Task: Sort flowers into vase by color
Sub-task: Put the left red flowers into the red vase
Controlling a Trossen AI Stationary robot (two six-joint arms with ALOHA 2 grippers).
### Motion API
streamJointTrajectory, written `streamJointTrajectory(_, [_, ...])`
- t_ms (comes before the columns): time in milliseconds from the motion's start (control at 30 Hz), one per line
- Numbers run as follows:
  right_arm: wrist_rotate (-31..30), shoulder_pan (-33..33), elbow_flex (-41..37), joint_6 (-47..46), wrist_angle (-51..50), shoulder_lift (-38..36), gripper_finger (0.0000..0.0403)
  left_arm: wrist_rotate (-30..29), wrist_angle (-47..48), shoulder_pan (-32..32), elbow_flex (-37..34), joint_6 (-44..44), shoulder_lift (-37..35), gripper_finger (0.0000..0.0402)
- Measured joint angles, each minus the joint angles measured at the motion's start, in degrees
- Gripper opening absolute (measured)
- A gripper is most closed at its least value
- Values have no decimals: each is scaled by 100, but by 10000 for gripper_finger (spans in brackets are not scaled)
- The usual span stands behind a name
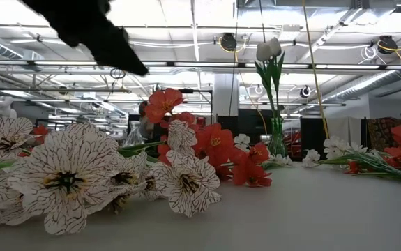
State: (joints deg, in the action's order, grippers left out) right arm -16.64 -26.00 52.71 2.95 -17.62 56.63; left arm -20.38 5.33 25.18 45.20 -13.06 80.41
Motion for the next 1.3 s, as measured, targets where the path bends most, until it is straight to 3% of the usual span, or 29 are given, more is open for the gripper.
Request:
streamJointTrajectory(100, [4,-83,0,-391,30,548,239,642,155,-309,131,613,157,235])
streamJointTrajectory(333, [2,-23,0,-1126,275,1742,207,1325,412,-990,294,1642,154,204])
streamJointTrajectory(600, [17,82,0,-1018,1497,2643,183,1004,1568,-1136,292,1975,154,200])
streamJointTrajectory(767, [17,85,2,-1237,1839,3018,171,1310,1981,-691,289,699,154,200])
streamJointTrajectory(900, [18,86,2,-1325,1859,3296,165,1231,1923,-455,288,800,211,200])
streamJointTrajectory(1033, [3,166,2,-1295,2061,3526,161,1133,2024,-607,288,415,313,200])
streamJointTrajectory(1133, [0,207,2,-1287,2079,3633,159,1053,2663,-738,288,-807,315,200])
streamJointTrajectory(1300, [4,323,2,-1155,2092,3740,159,913,4166,-696,286,-3806,266,200])
